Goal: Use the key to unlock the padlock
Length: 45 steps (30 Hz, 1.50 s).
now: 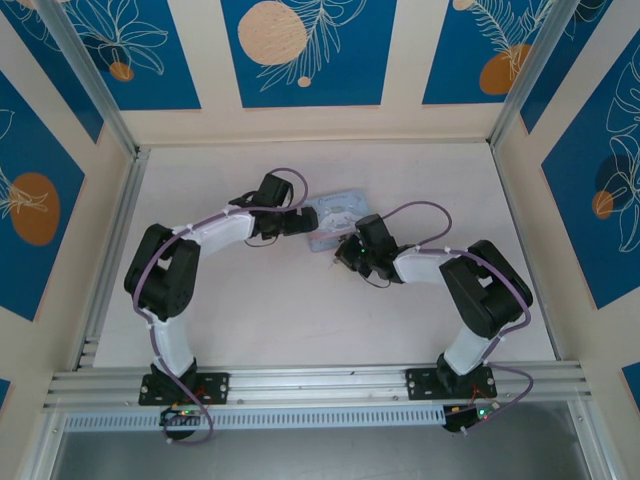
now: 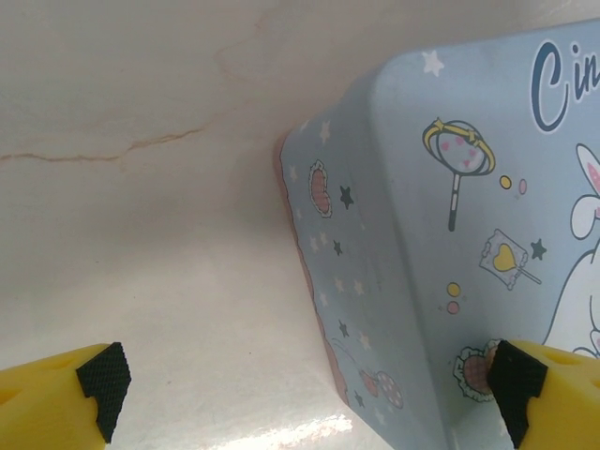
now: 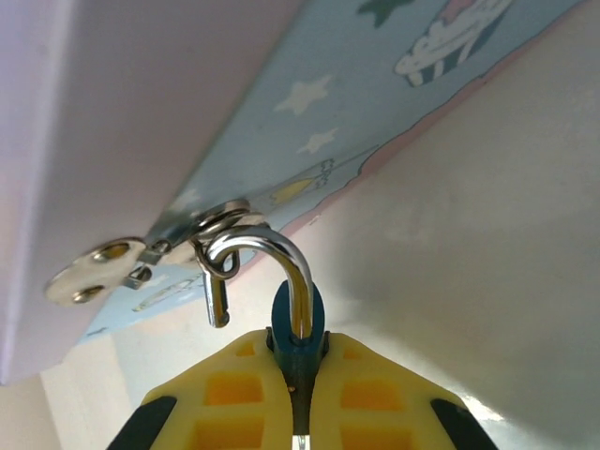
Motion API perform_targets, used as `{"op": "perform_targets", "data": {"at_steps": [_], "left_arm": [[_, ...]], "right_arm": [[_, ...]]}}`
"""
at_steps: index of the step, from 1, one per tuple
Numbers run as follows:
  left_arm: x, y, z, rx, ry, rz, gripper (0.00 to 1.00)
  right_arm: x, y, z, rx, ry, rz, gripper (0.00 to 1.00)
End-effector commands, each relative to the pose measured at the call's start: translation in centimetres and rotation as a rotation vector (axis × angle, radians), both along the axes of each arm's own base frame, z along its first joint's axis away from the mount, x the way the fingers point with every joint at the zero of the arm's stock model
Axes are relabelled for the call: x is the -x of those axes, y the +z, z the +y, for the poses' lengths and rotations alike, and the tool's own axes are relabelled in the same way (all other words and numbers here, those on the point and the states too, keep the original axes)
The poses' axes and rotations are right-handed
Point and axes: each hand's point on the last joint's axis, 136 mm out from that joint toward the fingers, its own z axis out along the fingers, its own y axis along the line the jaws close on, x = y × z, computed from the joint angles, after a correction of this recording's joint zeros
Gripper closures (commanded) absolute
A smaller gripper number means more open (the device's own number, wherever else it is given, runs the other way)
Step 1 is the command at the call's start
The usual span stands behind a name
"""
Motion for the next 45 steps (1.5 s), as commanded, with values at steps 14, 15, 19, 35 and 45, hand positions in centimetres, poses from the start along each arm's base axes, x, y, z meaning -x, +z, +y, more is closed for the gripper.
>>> {"op": "perform_targets", "data": {"at_steps": [14,15,19,35,45], "left_arm": [[4.6,-6.2,1.9,-0.127,0.003,0.21,0.09],[4.7,-6.3,1.9,-0.126,0.004,0.213,0.09],[4.7,-6.3,1.7,-0.121,0.006,0.218,0.09],[3.6,-5.1,1.3,-0.125,-0.005,0.195,0.09],[2.4,-3.8,0.3,-0.111,-0.027,0.176,0.07]], "right_arm": [[-6.5,2.9,-2.8,-0.134,-0.08,-0.143,1.0],[-6.9,3.3,-3.1,-0.143,-0.056,-0.151,1.0],[-7.6,4.1,-3.5,-0.163,0.054,-0.157,1.0],[-2.9,1.8,-6.8,-0.011,0.144,-0.048,1.0],[0.7,-0.9,-7.7,0.004,0.12,0.039,1.0]]}}
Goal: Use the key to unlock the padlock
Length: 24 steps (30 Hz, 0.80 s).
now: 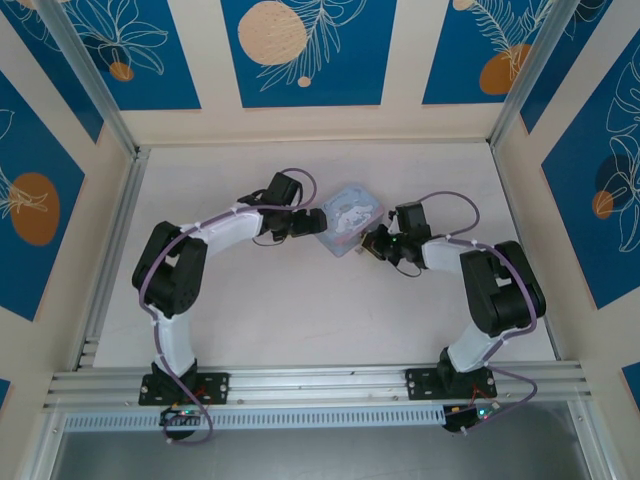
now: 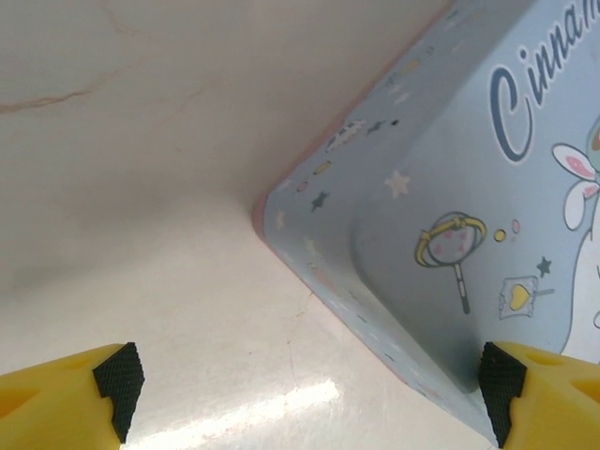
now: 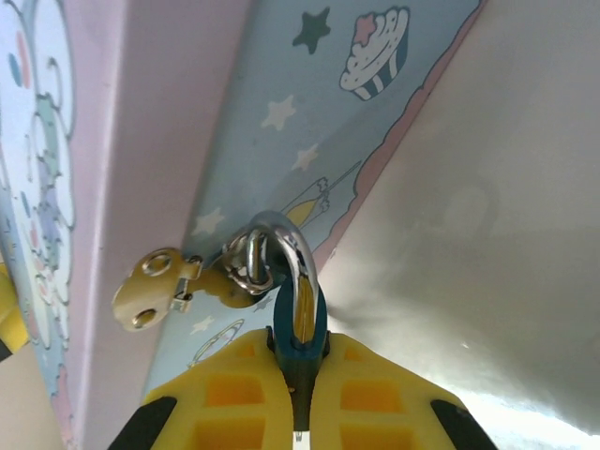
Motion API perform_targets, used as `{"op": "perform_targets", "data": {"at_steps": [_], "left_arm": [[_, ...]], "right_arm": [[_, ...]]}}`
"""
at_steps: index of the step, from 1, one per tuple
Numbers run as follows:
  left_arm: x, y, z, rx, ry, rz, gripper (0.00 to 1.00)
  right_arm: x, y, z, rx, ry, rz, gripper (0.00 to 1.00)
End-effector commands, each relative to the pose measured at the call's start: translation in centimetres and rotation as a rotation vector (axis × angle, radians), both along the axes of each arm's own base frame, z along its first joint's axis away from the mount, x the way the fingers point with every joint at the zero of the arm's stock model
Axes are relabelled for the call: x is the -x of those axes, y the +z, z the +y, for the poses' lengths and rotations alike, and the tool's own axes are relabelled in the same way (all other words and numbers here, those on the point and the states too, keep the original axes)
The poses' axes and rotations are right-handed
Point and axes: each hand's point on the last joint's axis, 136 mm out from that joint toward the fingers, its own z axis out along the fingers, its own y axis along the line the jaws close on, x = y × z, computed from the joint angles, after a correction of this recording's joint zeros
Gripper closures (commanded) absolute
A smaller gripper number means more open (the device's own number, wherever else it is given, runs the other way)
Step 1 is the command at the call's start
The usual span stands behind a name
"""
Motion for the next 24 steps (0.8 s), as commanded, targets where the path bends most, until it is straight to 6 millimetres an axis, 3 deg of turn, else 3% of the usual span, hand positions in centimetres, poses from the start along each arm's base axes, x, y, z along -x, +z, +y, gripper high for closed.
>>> {"op": "perform_targets", "data": {"at_steps": [1,11,16,18,24], "left_arm": [[1.8,-3.7,2.5,-0.15,0.004,0.114,0.06],[1.3,-0.6,1.3,-0.083,-0.017,0.07,0.02],[1.3,1.2,0.9,-0.05,-0.026,0.047,0.02],[1.3,1.9,0.8,-0.04,-0.028,0.036,0.02],[1.8,4.2,0.4,-0.012,-0.037,0.0,0.01]], "right_arm": [[2.7,-1.6,-0.7,0.003,0.004,0.075,1.0],[4.9,-1.4,-0.1,-0.018,0.008,0.061,1.0],[4.9,-0.1,-0.6,-0.037,-0.014,0.024,0.71],[4.9,0.9,-1.0,-0.042,-0.029,-0.001,0.64],[5.2,3.4,-3.0,-0.009,-0.108,-0.094,0.55]]}}
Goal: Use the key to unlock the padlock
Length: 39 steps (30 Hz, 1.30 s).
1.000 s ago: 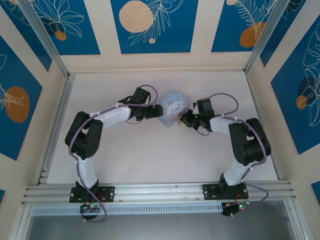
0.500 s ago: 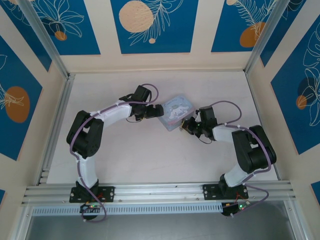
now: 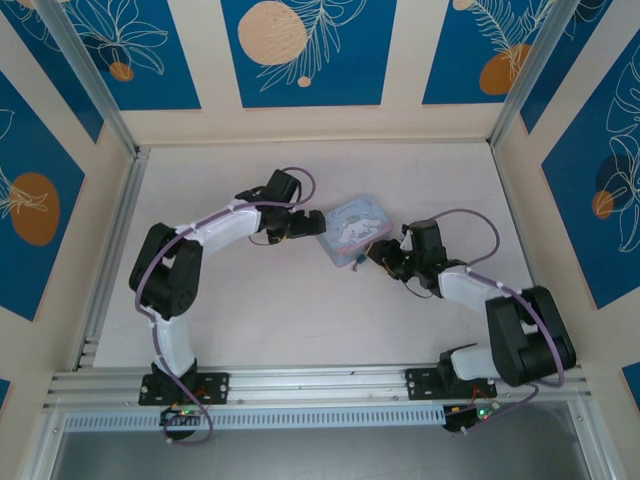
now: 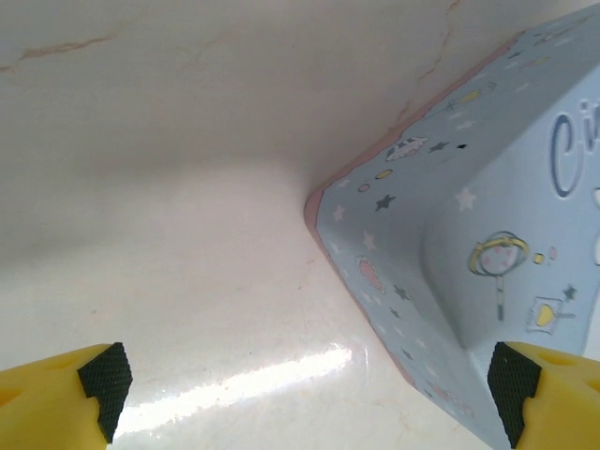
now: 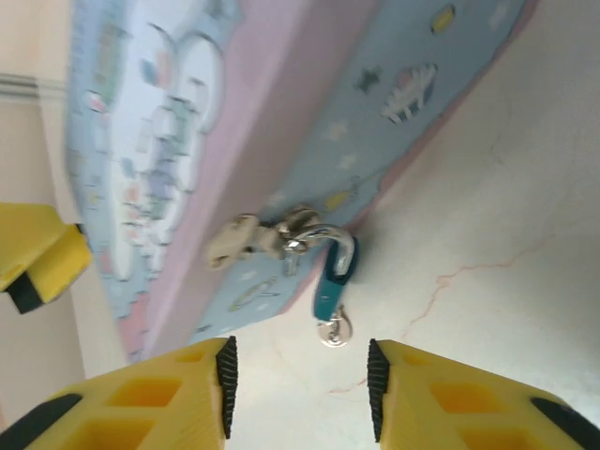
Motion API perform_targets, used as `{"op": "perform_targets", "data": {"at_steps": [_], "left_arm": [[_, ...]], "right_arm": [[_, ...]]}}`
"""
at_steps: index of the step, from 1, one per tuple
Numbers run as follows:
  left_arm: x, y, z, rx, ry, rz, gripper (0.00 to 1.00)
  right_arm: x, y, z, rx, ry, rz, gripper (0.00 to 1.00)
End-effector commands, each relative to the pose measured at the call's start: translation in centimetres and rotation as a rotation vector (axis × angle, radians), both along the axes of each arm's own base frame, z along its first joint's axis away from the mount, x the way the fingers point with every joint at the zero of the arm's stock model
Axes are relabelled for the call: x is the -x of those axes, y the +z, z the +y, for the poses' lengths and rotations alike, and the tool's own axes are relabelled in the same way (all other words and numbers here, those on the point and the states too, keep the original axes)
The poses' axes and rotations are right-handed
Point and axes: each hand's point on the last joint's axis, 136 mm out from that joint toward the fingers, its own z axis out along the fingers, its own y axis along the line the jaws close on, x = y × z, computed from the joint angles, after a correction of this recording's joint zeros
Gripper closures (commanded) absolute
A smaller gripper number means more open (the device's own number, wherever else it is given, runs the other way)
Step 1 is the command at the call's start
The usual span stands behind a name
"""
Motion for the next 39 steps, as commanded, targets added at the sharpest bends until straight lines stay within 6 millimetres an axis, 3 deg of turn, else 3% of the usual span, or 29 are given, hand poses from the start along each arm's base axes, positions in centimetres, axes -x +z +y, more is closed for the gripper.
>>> {"op": "perform_targets", "data": {"at_steps": [1,7,16,27,39], "left_arm": [[0.3,3.3,-0.3,0.017,-0.013,-0.058,0.01],[0.9,4.0,-1.4,0.029,-0.026,-0.073,0.0],[1.2,2.6,-3.4,0.018,-0.055,-0.049,0.0],[1.3,1.0,-3.5,-0.018,-0.056,-0.032,0.0],[1.4,0.2,-3.5,-0.028,-0.058,-0.02,0.0]], "right_arm": [[0.8,0.5,-1.7,0.036,-0.066,-0.02,0.54],[1.8,-0.1,-2.7,0.043,-0.112,-0.068,0.53],[1.7,-2.1,-1.1,0.042,-0.05,-0.101,0.55],[0.3,-3.3,1.8,0.048,-0.026,-0.084,0.58],[-1.0,-4.1,2.4,0.06,-0.06,-0.064,0.61]]}}
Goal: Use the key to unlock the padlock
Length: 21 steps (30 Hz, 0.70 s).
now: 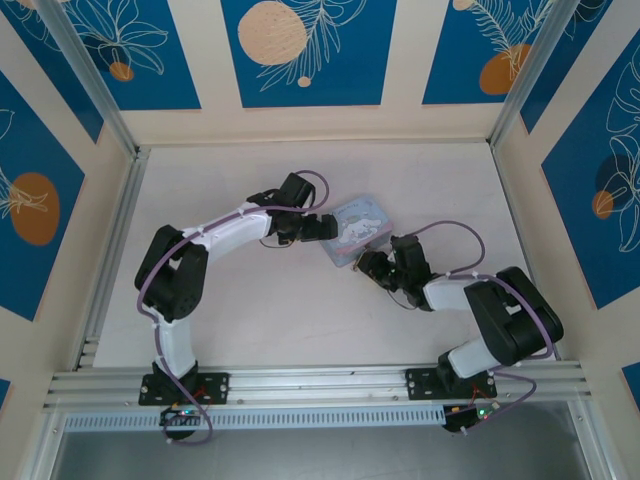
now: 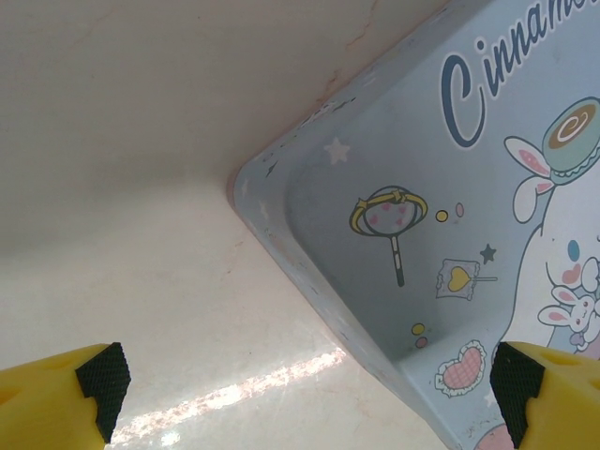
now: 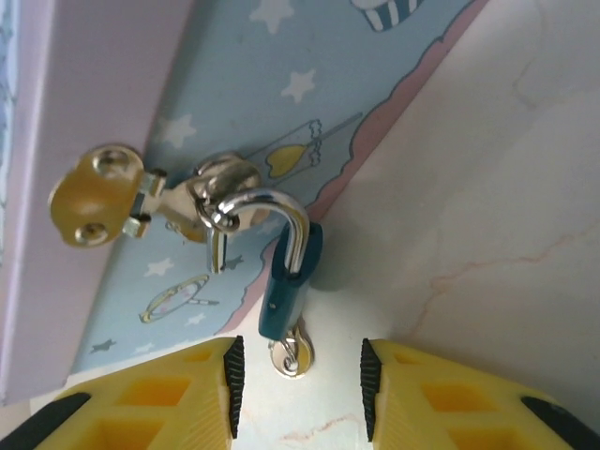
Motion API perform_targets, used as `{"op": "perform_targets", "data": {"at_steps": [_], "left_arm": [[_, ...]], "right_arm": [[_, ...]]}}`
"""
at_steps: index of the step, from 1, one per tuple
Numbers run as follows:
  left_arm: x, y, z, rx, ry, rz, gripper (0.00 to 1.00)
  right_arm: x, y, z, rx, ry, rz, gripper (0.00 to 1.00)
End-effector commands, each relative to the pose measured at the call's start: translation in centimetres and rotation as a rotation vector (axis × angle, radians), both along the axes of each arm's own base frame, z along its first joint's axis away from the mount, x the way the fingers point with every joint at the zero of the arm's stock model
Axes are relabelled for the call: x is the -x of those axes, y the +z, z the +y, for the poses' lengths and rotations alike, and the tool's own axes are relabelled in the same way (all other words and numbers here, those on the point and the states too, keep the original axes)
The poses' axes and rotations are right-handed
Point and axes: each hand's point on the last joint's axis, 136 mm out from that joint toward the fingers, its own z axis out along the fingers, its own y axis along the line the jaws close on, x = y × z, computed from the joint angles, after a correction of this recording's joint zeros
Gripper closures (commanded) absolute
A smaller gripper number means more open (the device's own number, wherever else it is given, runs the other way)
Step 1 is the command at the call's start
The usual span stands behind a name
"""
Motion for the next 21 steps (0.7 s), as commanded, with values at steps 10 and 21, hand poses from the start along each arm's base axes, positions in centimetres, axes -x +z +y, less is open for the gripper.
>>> {"op": "perform_targets", "data": {"at_steps": [10,21], "left_arm": [[-0.2,0.0,-0.4,-0.012,0.005,0.002,0.0],[-0.3,-0.6,0.0,-0.045,0.004,0.004,0.0]], "right_arm": [[-1.9,-0.5,0.0,0.051,-0.056,0.01,0.73],[-1.8,-0.4,-0.2,0.066,-0.056,0.018,0.94]]}}
